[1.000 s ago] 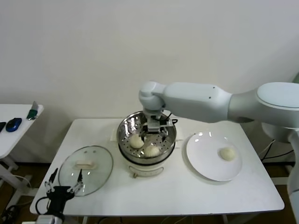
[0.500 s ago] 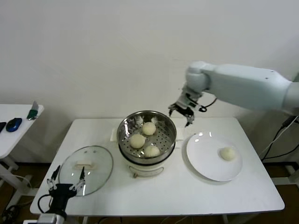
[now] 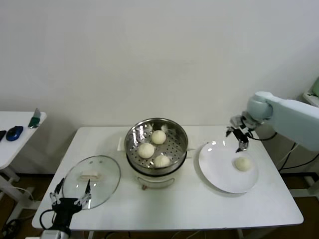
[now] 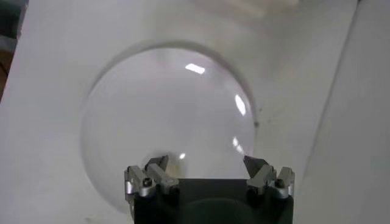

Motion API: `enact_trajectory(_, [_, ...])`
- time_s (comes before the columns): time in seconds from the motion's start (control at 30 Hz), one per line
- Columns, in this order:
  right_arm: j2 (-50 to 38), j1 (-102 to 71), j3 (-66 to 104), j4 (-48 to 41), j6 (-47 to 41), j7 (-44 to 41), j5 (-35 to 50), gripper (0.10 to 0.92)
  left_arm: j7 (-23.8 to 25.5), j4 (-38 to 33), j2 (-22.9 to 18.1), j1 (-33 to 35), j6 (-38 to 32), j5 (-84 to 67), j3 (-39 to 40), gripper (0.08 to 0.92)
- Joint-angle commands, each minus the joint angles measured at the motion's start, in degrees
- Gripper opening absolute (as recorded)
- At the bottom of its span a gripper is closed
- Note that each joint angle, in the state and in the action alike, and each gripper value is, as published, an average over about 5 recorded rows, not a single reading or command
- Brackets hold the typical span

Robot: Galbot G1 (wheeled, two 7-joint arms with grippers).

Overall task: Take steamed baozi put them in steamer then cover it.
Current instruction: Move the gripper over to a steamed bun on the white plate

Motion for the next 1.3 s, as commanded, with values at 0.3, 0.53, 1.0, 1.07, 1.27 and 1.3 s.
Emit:
enact_trajectory(0.3, [0.94, -17.57, 14.71, -14.79, -0.22, -0.8, -7.65, 0.823, -0.01, -0.58, -0.51, 1.01, 0.08, 1.36, -0.55, 0.823])
enact_trajectory(0.53, [4.17, -18.43, 16.29, -17.59, 0.34, -0.51, -7.83, 0.823, -0.03, -0.11, -0.61, 0.91, 0.11, 1.42, -0.54, 0.823])
enact_trajectory(1.0, [8.45, -18.44, 16.98, -22.01, 2.3, -0.76, -10.16, 0.823, -0.01, 0.48, -0.48, 0.44, 0.23, 1.33, -0.57, 0.823])
enact_trajectory(1.07, [8.59, -18.51, 16.99, -22.16, 2.5, -0.83, -10.36, 0.823, -0.01, 0.56, -0.46, 0.36, 0.27, 1.32, -0.56, 0.823])
enact_trajectory(1.27, [8.49, -18.41, 17.07, -22.02, 2.71, -1.04, -10.25, 0.818, -0.02, 0.5, -0.46, 0.15, 0.43, 1.37, -0.48, 0.823])
enact_trajectory(1.3, [8.42, -18.35, 17.03, -21.95, 2.71, -1.06, -10.17, 0.813, -0.03, 0.46, -0.46, 0.14, 0.45, 1.37, -0.47, 0.823])
